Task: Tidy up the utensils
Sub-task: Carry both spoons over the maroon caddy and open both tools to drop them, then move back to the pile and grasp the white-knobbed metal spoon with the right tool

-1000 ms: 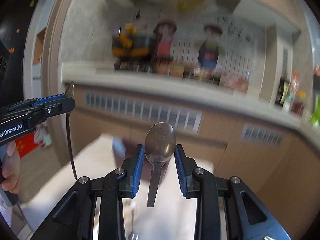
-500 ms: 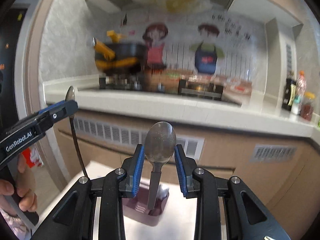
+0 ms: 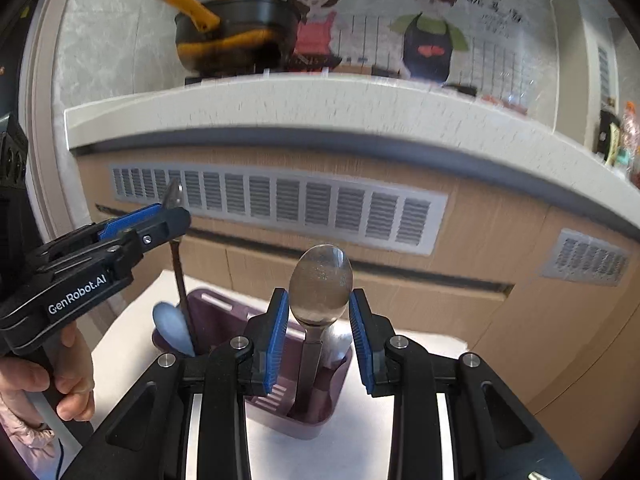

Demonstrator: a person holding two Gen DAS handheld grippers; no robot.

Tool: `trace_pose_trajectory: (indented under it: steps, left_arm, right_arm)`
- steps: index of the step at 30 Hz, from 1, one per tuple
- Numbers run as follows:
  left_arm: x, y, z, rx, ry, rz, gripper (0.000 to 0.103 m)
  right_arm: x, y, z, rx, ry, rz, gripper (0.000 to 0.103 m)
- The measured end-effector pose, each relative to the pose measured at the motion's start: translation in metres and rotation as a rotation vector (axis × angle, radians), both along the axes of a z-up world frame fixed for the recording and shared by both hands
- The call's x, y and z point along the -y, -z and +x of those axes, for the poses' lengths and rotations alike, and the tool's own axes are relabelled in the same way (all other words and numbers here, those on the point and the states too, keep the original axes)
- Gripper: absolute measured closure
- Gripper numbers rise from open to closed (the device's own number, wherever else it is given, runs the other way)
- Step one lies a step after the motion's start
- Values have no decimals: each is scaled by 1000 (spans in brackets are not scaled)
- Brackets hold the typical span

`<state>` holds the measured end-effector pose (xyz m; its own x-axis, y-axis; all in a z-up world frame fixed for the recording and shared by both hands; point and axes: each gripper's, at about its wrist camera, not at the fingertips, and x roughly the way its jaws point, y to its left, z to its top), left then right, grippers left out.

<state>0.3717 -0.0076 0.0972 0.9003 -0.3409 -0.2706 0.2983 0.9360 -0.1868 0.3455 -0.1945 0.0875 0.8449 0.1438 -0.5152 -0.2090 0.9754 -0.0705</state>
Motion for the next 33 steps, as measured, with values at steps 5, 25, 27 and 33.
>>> trace_pose_trajectory:
  steps: [5,25,27,33]
  left_arm:
    - [6,27,8,-68,16,18,69]
    - [-11,39,-41,-166,5,0,46]
    - [-18,34,-56,-158,-11,-1,45]
    - [-30,42,-101,-203,-34,55,40]
  right_arm:
    - [-3,25,9,-78,-12,-17,75]
    - [18,20,-44,-52,31,-39,23]
    - [19,17,-57,-48,31,-51,17]
    - [9,25,-94,-41,-4,-111,3]
